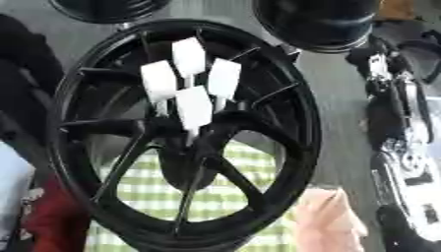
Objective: Pull the pin out of the wheel hub.
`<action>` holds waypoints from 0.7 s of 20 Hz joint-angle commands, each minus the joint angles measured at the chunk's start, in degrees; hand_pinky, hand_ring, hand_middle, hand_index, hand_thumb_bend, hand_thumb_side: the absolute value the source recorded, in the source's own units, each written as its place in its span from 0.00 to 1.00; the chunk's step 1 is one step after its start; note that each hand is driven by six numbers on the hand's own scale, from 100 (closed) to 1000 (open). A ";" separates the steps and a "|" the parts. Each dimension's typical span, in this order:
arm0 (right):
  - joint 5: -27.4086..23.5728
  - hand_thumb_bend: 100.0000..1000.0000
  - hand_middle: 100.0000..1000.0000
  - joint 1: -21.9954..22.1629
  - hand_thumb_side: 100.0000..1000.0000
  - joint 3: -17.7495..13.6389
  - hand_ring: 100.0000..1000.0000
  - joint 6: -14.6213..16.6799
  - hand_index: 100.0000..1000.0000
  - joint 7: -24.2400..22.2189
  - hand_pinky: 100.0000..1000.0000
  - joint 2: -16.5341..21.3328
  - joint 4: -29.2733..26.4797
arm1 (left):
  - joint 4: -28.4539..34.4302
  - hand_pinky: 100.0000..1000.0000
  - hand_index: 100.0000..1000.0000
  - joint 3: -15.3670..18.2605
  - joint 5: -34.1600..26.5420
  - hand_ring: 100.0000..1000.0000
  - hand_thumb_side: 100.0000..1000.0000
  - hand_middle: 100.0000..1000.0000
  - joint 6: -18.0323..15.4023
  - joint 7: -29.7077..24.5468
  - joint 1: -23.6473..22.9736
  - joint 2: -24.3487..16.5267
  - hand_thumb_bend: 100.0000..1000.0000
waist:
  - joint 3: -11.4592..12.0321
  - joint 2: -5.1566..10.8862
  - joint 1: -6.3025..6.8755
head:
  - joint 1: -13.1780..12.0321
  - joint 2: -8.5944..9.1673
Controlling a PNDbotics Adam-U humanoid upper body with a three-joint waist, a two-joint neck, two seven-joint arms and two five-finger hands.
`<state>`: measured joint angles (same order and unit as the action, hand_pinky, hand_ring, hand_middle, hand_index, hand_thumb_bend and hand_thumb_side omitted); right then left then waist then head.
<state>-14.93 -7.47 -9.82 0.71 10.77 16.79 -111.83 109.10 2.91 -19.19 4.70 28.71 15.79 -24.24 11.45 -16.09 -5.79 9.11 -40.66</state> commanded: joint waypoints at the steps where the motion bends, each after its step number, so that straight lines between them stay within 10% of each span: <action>1: -0.15 0.00 0.65 -0.09 0.56 -0.12 0.80 0.06 0.86 -0.39 1.00 0.57 -0.52 | 0.91 0.49 0.83 0.02 -0.20 0.57 0.85 0.80 0.12 -0.10 0.55 -1.78 0.12 | -0.02 0.69 0.33 | -0.05 0.37; 7: -0.06 0.00 0.65 -0.15 0.56 -0.31 0.79 0.11 0.85 -0.44 1.00 0.98 -0.47 | 1.14 0.49 0.81 -0.26 0.28 0.56 0.81 0.77 0.81 -0.44 3.05 -3.91 0.08 | -0.32 0.28 0.45 | 0.49 0.12; 14: 0.55 0.00 0.65 0.73 0.56 -0.24 0.79 -0.04 0.85 -0.41 1.00 1.85 -0.47 | 2.80 0.50 0.81 -4.90 2.89 0.58 0.74 0.77 7.21 -9.24 12.55 -18.29 0.00 | -0.34 0.74 1.79 | 0.71 -0.19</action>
<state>-14.77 -6.56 -9.83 0.65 10.45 16.98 -111.79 110.46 -1.35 -17.10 10.75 21.40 27.30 -37.82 11.16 -16.49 -4.43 9.73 -40.76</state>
